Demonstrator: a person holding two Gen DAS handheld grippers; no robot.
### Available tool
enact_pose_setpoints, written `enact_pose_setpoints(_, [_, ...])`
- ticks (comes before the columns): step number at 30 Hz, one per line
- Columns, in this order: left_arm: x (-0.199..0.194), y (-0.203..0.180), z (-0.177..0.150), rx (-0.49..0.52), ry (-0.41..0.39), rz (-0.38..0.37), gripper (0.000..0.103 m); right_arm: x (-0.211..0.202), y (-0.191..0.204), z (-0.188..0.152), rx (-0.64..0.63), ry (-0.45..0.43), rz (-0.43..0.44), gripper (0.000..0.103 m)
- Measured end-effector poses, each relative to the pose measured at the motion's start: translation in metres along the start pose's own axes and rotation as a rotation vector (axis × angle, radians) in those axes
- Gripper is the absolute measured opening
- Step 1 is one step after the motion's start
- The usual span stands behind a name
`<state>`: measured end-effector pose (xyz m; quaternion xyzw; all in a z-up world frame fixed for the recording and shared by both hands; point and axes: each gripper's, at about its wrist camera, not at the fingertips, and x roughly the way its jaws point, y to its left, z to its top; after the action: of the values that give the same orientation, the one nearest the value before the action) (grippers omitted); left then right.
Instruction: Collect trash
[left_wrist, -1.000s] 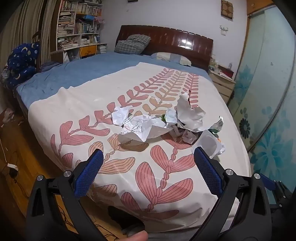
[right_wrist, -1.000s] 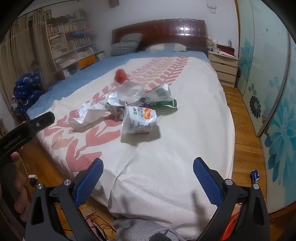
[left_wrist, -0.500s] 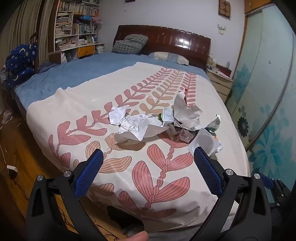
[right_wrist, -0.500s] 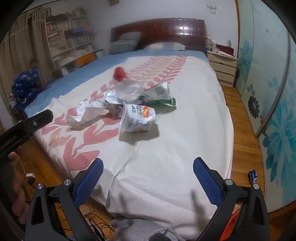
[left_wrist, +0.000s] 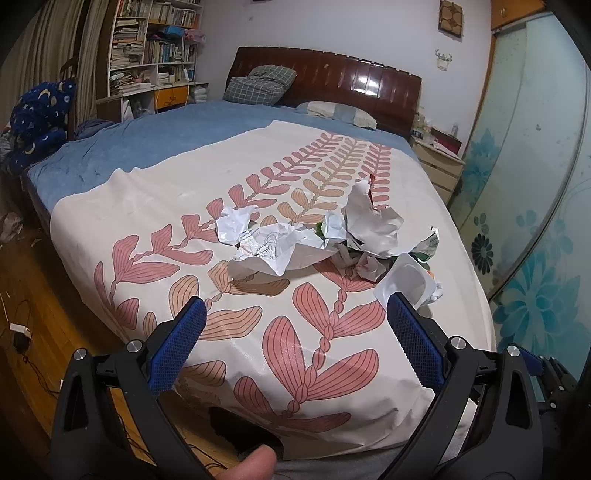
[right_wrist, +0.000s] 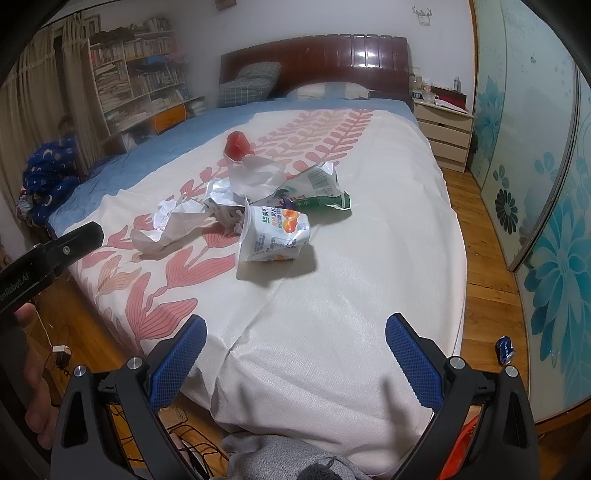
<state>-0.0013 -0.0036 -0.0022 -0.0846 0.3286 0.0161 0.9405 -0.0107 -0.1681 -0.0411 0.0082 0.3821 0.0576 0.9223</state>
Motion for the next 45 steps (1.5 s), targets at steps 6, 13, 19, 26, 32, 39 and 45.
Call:
enact_pose_setpoints(6, [0.001,0.001,-0.001,0.002,0.001,0.002,0.097,0.001,0.000,0.000,-0.002,0.000,-0.001,0.096])
enact_pose_setpoints(13, [0.000,0.002,-0.001,-0.006,0.003,0.004,0.097,0.001,0.000,0.000,-0.003,0.001,-0.002,0.096])
enact_pose_setpoints(19, [0.000,0.003,-0.001,-0.007,0.003,0.008,0.097,0.001,0.000,0.000,-0.005,0.000,-0.004,0.096])
enact_pose_setpoints(26, [-0.001,0.003,0.000,-0.010,0.006,0.011,0.097,0.001,0.000,0.000,-0.004,0.001,-0.003,0.096])
enact_pose_setpoints(32, [0.000,0.007,0.001,-0.027,0.015,-0.038,0.097,0.002,0.000,0.000,-0.005,0.006,0.001,0.096])
enact_pose_setpoints(39, [0.017,0.029,0.009,-0.096,0.044,-0.083,0.097,0.021,0.006,0.019,-0.021,0.036,0.020,0.092])
enact_pose_setpoints(45, [0.037,0.041,0.021,-0.081,0.040,-0.037,0.097,0.048,0.021,0.043,-0.049,0.030,0.001,0.087])
